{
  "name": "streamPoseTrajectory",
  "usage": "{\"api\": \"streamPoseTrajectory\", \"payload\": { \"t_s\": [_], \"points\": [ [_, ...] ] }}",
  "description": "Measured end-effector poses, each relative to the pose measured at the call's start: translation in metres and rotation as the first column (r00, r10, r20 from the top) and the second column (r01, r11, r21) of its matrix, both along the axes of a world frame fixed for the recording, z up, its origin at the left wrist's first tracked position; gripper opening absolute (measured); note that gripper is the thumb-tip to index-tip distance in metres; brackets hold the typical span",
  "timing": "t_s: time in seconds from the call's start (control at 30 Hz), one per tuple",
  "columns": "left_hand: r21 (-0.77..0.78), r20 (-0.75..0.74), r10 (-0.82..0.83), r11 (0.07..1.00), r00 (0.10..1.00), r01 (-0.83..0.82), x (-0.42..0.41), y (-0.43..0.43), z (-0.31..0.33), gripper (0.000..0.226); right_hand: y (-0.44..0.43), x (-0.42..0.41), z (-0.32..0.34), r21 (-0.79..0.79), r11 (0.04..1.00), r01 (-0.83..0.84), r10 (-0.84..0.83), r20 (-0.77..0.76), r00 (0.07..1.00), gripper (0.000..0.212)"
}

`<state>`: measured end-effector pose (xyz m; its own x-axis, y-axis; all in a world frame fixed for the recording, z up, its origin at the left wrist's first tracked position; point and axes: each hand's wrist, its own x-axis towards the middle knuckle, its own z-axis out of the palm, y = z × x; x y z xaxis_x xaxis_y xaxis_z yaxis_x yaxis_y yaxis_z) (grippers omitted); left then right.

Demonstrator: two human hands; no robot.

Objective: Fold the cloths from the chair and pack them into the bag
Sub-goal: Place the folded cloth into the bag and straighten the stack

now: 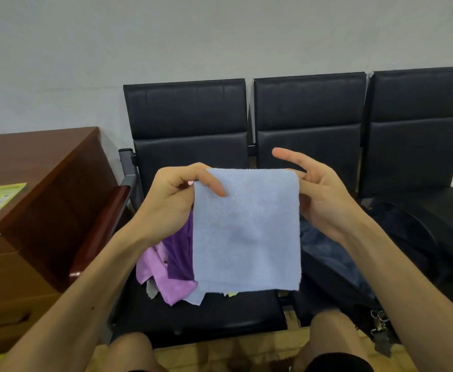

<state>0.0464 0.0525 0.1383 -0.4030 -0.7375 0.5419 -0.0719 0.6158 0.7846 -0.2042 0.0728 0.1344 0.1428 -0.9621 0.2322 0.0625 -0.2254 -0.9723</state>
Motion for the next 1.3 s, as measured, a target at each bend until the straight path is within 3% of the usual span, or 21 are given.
{"api": "streamPoseTrajectory", "payload": {
  "t_s": [0.2, 0.3, 0.4, 0.47, 0.6, 0.67, 0.73, 0.8, 0.87, 0.97, 1.1, 1.2, 1.3],
  "points": [
    [0.207, -0.119, 0.053, 0.978, 0.992, -0.027, -0.016, 0.008, -0.008, 0.060, 0.007, 0.004, -0.012, 0.095, 0.995, -0.039, 0.021, 0.188, 0.982, 0.030],
    [0.272, -0.177, 0.100, 0.961, 0.979, -0.049, -0.026, 0.010, -0.009, 0.055, 0.015, 0.013, -0.023, 0.254, 0.949, -0.186, 0.081, 0.374, 0.924, 0.069],
    [0.279, -0.183, 0.129, 0.957, 0.975, -0.074, -0.031, 0.009, -0.014, 0.036, 0.022, 0.025, -0.043, 0.332, 0.879, -0.342, 0.147, 0.493, 0.857, 0.100],
    [0.291, -0.152, 0.148, 0.952, 0.977, -0.098, -0.032, 0.008, -0.021, 0.033, 0.025, 0.031, -0.054, 0.355, 0.873, -0.333, 0.140, 0.472, 0.870, 0.089],
    [0.365, -0.085, 0.187, 0.920, 0.979, -0.144, -0.028, 0.010, -0.030, 0.027, 0.030, 0.032, -0.063, 0.378, 0.919, -0.112, 0.007, 0.270, 0.963, 0.042],
    [0.570, -0.214, 0.190, 0.821, 0.958, -0.035, -0.024, 0.008, -0.038, 0.030, 0.030, 0.029, -0.061, 0.351, 0.936, -0.032, -0.038, 0.190, 0.981, 0.037],
    [0.766, -0.495, 0.168, 0.547, 0.852, 0.337, -0.019, 0.009, -0.048, 0.038, 0.029, 0.029, -0.057, 0.319, 0.948, 0.021, -0.070, 0.144, 0.987, 0.042],
    [0.737, -0.654, 0.155, 0.352, 0.740, 0.577, -0.016, 0.012, -0.061, 0.055, 0.029, 0.030, -0.055, 0.313, 0.950, 0.014, -0.070, 0.168, 0.983, 0.042],
    [0.705, -0.696, 0.093, 0.275, 0.712, 0.654, -0.018, 0.016, -0.074, 0.070, 0.029, 0.034, -0.054, 0.316, 0.949, -0.005, -0.057, 0.188, 0.981, 0.039],
    [0.738, -0.640, 0.032, 0.303, 0.768, 0.603, -0.022, 0.021, -0.086, 0.071, 0.028, 0.035, -0.058, 0.349, 0.937, 0.016, -0.085, 0.184, 0.979, 0.034],
    [0.864, -0.362, 0.048, 0.393, 0.931, 0.315, -0.016, 0.023, -0.094, 0.042, 0.025, 0.029, -0.074, 0.473, 0.881, -0.007, -0.093, 0.188, 0.978, 0.033],
    [0.884, -0.230, 0.105, 0.439, 0.968, 0.162, -0.015, 0.023, -0.103, 0.035, 0.028, 0.027, -0.092, 0.616, 0.781, -0.100, -0.023, 0.188, 0.982, 0.033],
    [0.915, -0.103, 0.117, 0.400, 0.988, 0.048, -0.013, 0.024, -0.121, 0.031, 0.032, 0.025, -0.111, 0.699, 0.699, -0.151, 0.041, 0.171, 0.984, 0.032]
  ]
}}
